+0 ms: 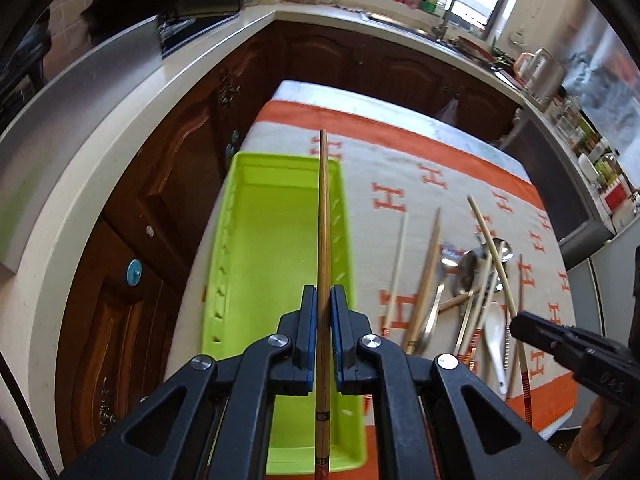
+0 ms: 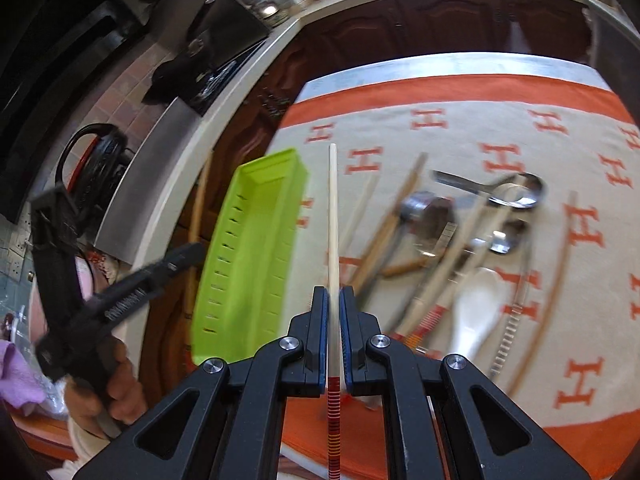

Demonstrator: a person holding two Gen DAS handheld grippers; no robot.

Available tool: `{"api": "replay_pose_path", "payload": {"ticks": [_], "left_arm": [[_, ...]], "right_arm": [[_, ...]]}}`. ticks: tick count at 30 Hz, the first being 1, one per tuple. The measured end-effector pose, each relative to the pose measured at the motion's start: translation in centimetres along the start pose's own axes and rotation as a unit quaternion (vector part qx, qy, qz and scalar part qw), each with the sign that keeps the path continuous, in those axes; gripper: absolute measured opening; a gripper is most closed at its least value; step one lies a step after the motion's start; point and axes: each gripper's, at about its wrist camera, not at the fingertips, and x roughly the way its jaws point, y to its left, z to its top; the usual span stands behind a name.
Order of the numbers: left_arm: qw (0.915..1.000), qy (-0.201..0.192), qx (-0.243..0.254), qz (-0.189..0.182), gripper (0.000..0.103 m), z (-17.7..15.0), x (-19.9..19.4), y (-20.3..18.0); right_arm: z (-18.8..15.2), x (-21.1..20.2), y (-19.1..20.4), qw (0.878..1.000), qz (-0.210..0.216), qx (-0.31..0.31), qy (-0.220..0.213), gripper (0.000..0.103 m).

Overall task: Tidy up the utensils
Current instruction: 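Carry both chopsticks into the lime-green tray and open both tools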

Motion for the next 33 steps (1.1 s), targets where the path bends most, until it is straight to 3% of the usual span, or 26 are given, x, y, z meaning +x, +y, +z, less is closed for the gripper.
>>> {"api": "replay_pose_path", "payload": {"ticks": [7,14,20,22,24,26,27,33], "left_arm": [[0.9994,0.031,-0.002,0.014,0.005,-0.9,3.4,2.2],[0.9993,0.028,-0.003,0.024,0.005,-0.7,4.5,3.5],[0.9993,0.015,0.001,0.034,0.006,0.3,4.7,4.0],[0.9991,0.011,0.003,0.041,0.013,0.5,4.6,4.0],[0.9988,0.005,0.002,0.05,0.029,0.6,4.3,4.1],[0.9985,0.001,0.001,0.054,0.039,0.6,4.0,4.1],[0.9985,0.0,-0.001,0.054,0.044,0.6,3.8,4.3],[0.9983,0.0,-0.014,0.057,0.052,0.2,2.9,4.6]], "right_arm": [[3.4,6.4,7.0,0.999,0.037,0.02,0.024,0.006],[4.5,12.5,9.7,0.998,0.033,0.029,0.042,0.006],[5.5,15.2,10.3,0.998,0.025,0.039,0.041,0.007],[5.6,15.7,10.3,0.998,0.021,0.037,0.044,0.008],[5.6,15.9,10.4,0.998,0.02,0.036,0.046,0.015],[5.5,15.8,10.5,0.998,0.016,0.034,0.042,0.031],[5.4,15.4,10.6,0.999,0.012,0.031,0.036,0.034],[4.7,13.7,11.1,1.0,-0.009,-0.003,0.023,0.037]]}}
